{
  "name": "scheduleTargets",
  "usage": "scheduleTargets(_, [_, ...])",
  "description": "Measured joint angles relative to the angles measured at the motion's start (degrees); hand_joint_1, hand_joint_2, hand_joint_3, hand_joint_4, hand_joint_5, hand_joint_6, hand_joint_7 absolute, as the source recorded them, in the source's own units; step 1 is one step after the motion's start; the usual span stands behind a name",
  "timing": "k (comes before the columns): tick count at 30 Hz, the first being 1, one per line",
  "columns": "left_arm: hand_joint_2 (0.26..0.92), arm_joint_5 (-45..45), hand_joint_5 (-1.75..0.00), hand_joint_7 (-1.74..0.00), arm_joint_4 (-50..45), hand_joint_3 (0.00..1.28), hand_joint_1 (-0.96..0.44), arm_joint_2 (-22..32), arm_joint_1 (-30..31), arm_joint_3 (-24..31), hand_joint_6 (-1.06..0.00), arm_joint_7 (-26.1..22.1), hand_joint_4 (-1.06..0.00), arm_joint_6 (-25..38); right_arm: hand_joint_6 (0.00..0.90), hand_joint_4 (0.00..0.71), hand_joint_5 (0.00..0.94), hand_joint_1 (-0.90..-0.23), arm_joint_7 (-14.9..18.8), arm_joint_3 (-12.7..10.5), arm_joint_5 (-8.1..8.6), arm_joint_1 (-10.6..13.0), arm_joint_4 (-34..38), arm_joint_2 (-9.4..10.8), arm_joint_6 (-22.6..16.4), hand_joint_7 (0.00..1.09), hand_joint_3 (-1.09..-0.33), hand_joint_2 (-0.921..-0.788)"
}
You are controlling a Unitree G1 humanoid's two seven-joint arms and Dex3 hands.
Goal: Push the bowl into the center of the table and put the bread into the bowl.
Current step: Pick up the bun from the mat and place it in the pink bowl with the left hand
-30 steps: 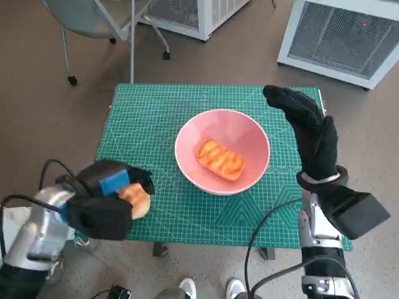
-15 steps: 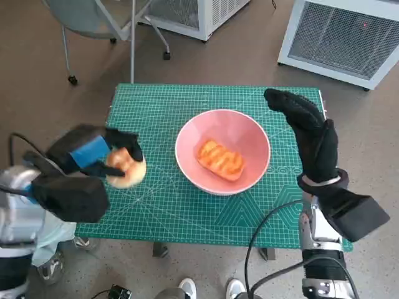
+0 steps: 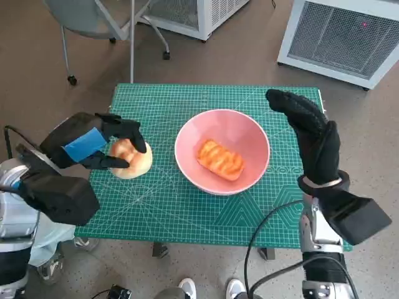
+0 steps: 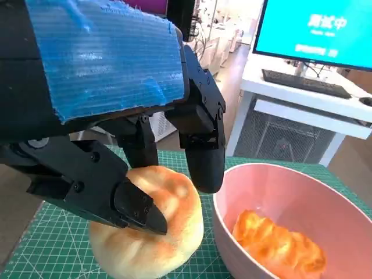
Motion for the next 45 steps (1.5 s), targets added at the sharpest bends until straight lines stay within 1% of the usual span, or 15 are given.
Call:
scheduleTargets(9, [0.918,-0.9,-1.16,-1.04,0.7,0.02,0.0,0.0,-1.7,-0.5,-0.67,-0.7,-0.78,-0.9,-0.001,0.105,0.0,-0.766,-1.0,0.0,-0.85,1.2,-0.3,0.0,0.0,0.47,-0.802,-0.921])
scheduleTargets(17, [0.916,-1.3,-1.24,-0.96,1.0,0.03,0.01,-0.5,-3.6,-1.4,-0.7,-1.4,-0.74,-0.9,-0.001,0.105,0.0,-0.769,-1.8,0.0,-1.55,1.3,-0.3,0.0,0.0,0.48,-0.802,-0.921])
scheduleTargets(23, [0.911,-1.3,-1.2,-1.03,-0.2,0.05,0.0,-1.6,-6.7,-2.4,-0.67,-2.3,-0.76,0.8,-0.001,0.105,0.0,-0.769,-2.4,0.0,-2.11,1.3,-0.4,0.1,0.0,0.48,-0.809,-0.921])
scheduleTargets(27, [0.906,-1.2,-1.26,-0.96,-1.7,0.06,0.01,-2.3,-9.7,-3.2,-0.69,-2.5,-0.73,2.3,-0.001,0.105,0.0,-0.769,-2.6,0.1,-2.18,1.4,-0.9,0.1,0.1,0.47,-0.81,-0.921])
scheduleTargets(29, [0.842,-0.8,-1.32,-0.95,-2.4,0.19,0.01,-2.8,-11.4,-3.7,-0.69,-2.5,-0.71,3.3,-0.001,0.105,0.0,-0.769,-2.7,0.1,-2.19,1.5,-1.1,0.2,0.2,0.47,-0.811,-0.921])
scheduleTargets(30, [0.791,-0.6,-1.32,-1.03,-2.7,0.29,0.01,-3.2,-12.4,-4.1,-0.68,-2.5,-0.69,3.7,-0.001,0.104,0.0,-0.769,-2.7,0.1,-2.19,1.5,-1.2,0.2,0.2,0.47,-0.811,-0.921])
scheduleTargets(31, [0.706,-0.2,-1.35,-1.15,-2.9,0.47,0.01,-3.6,-13.5,-4.6,-0.65,-2.5,-0.66,4.0,-0.001,0.104,0.0,-0.769,-2.8,0.1,-2.19,1.6,-1.3,0.2,0.2,0.47,-0.811,-0.921])
scheduleTargets(32, [0.699,0.2,-1.36,-1.15,-3.1,0.48,0.0,-4.1,-14.4,-5.0,-0.64,-2.5,-0.66,4.2,-0.001,0.103,0.0,-0.769,-2.9,0.2,-2.19,1.6,-1.4,0.2,0.2,0.47,-0.812,-0.921])
scheduleTargets(33, [0.707,0.5,-1.36,-1.12,-3.1,0.47,0.0,-4.6,-15.5,-5.4,-0.64,-2.5,-0.67,4.4,-0.001,0.103,0.0,-0.769,-2.9,0.2,-2.21,1.7,-1.5,0.3,0.2,0.47,-0.812,-0.921])
scheduleTargets(34, [0.746,0.7,-1.3,-1.15,-3.1,0.4,0.0,-5.0,-16.3,-5.9,-0.62,-2.5,-0.68,4.6,-0.001,0.102,0.0,-0.769,-3.0,0.2,-2.23,1.8,-1.6,0.3,0.3,0.47,-0.812,-0.921])
scheduleTargets(35, [0.76,1.1,-1.28,-1.16,-3.1,0.38,0.0,-5.6,-17.4,-6.5,-0.61,-2.5,-0.69,4.9,-0.001,0.102,0.0,-0.769,-3.0,0.2,-2.24,2.0,-1.8,0.4,0.3,0.47,-0.813,-0.921])
scheduleTargets(37, [0.825,1.8,-1.2,-1.21,-3.2,0.26,0.0,-6.5,-18.9,-7.4,-0.58,-2.5,-0.71,5.5,-0.001,0.104,0.001,-0.769,-3.1,0.3,-2.27,2.3,-2.1,0.5,0.3,0.47,-0.814,-0.921])
scheduleTargets(41, [0.856,3.6,-1.17,-1.22,-2.4,0.2,0.0,-9.1,-22.6,-10.1,-0.57,-2.5,-0.72,6.5,-0.001,0.105,0.002,-0.769,-3.3,0.3,-2.27,3.2,-2.5,0.6,0.6,0.47,-0.815,-0.921])
scheduleTargets(42, [0.856,3.8,-1.2,-1.17,-2.1,0.19,0.0,-9.6,-23.3,-10.6,-0.6,-2.6,-0.71,6.6,-0.001,0.105,0.002,-0.768,-3.3,0.3,-2.27,3.4,-2.5,0.7,0.8,0.46,-0.816,-0.921])
scheduleTargets(45, [0.859,4.4,-1.26,-1.1,1.0,0.19,0.0,-12.1,-26.4,-12.7,-0.65,-2.7,-0.66,6.4,-0.001,0.107,0.003,-0.768,-3.6,0.2,-2.27,3.8,-2.8,0.7,0.9,0.46,-0.816,-0.921])
